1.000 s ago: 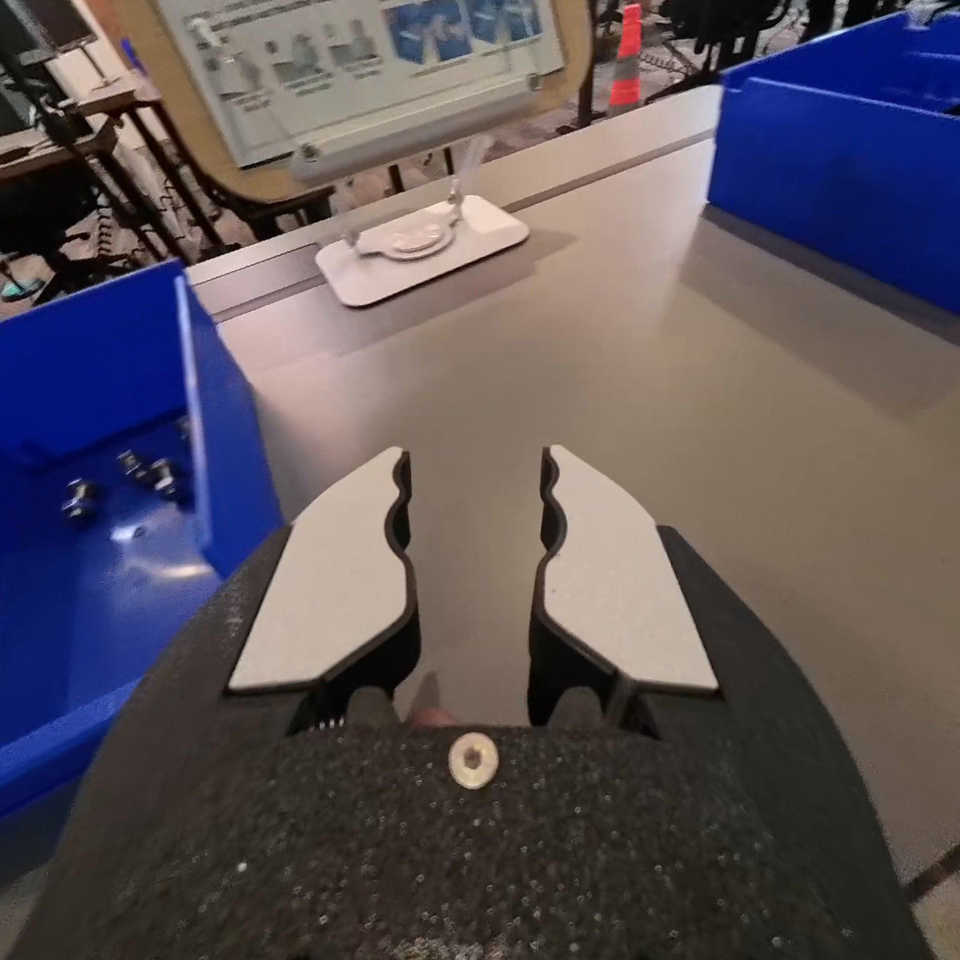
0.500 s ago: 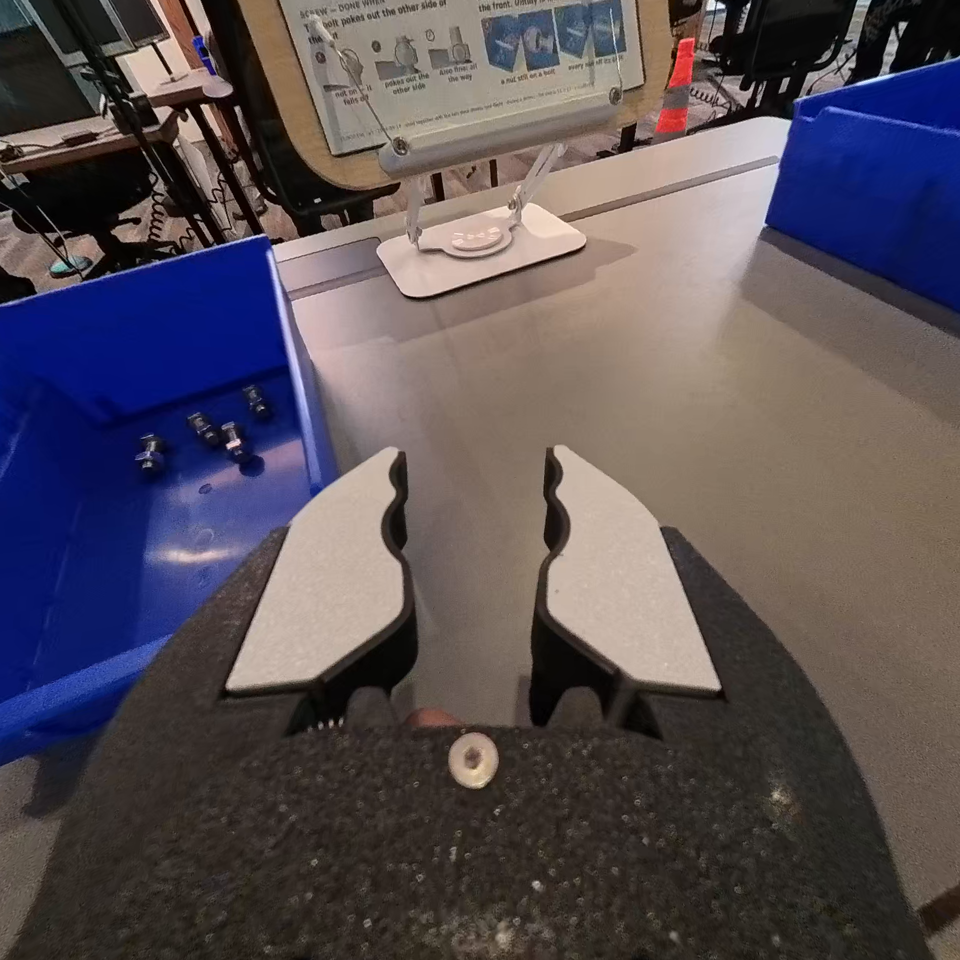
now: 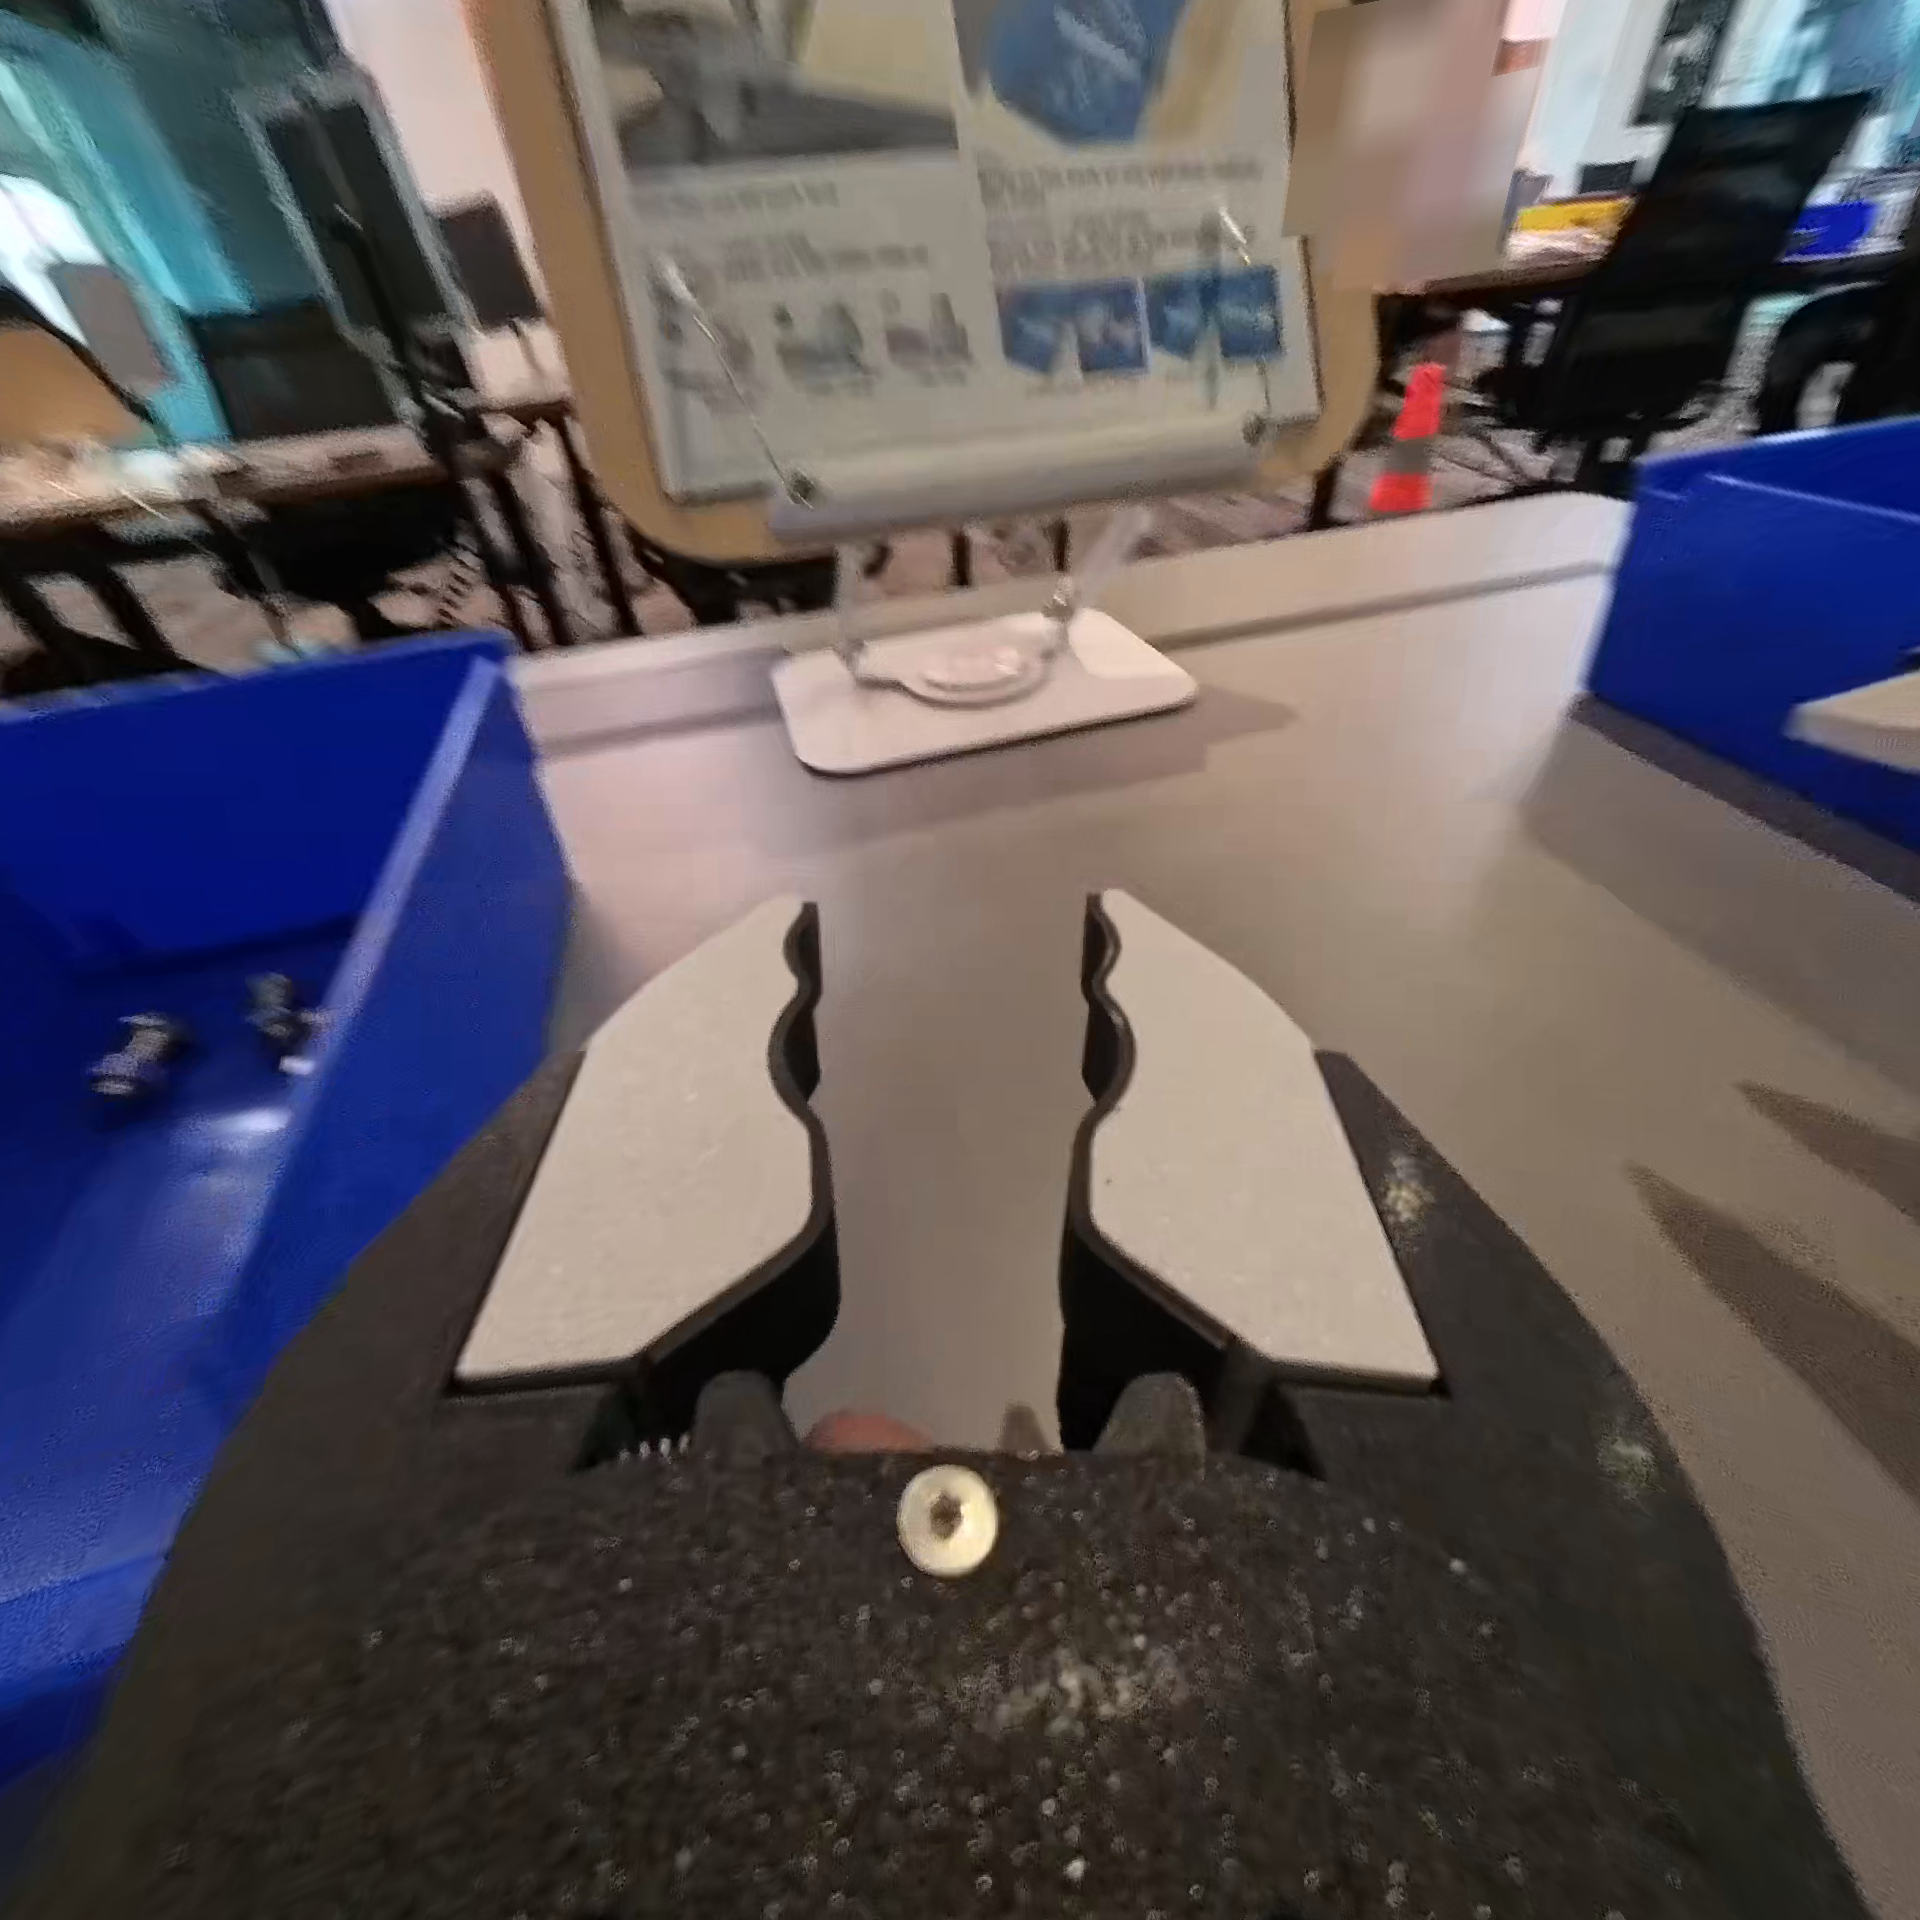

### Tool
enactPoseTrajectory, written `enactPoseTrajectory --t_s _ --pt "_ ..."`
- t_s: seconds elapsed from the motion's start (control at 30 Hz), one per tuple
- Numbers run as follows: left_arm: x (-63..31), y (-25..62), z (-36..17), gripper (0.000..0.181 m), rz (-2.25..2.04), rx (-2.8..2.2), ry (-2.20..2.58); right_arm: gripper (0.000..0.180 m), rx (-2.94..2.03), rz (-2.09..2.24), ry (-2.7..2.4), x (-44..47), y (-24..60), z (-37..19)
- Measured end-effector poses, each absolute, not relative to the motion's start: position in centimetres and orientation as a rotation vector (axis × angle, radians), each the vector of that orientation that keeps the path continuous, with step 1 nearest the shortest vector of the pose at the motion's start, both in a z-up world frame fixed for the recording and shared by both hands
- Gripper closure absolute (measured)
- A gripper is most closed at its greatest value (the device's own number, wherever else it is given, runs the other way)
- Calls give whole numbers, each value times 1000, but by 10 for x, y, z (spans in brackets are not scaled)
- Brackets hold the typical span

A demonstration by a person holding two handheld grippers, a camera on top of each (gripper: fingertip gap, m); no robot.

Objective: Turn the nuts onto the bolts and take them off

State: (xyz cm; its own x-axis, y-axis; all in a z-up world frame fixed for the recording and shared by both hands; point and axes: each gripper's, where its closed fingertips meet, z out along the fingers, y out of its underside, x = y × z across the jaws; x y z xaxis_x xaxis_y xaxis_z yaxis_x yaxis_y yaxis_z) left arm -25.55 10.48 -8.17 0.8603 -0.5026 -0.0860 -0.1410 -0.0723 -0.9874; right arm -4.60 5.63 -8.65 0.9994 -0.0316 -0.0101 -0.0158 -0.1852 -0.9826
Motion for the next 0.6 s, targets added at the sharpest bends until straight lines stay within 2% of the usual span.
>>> enactPoseTrajectory --t_s 0.13,0.17,0.23,0.33,0.6 --pt "-242 102 -101 119 -466 -1730 546 131 -1778 31 46 -52 62 -110" --pt "-241 103 -100 121 -485 -1719 546 127 -1777 5 34 -50 61 -108" --pt "-237 106 -105 120 -486 -1728 578 136 -1708 -2 6 -50 58 -97" --pt "-231 105 -111 121 -492 -1752 599 131 -1739 92 29 -51 60 -105" --pt "-230 101 -115 122 -458 -1754 635 135 -1740 109 67 -36 60 -105"
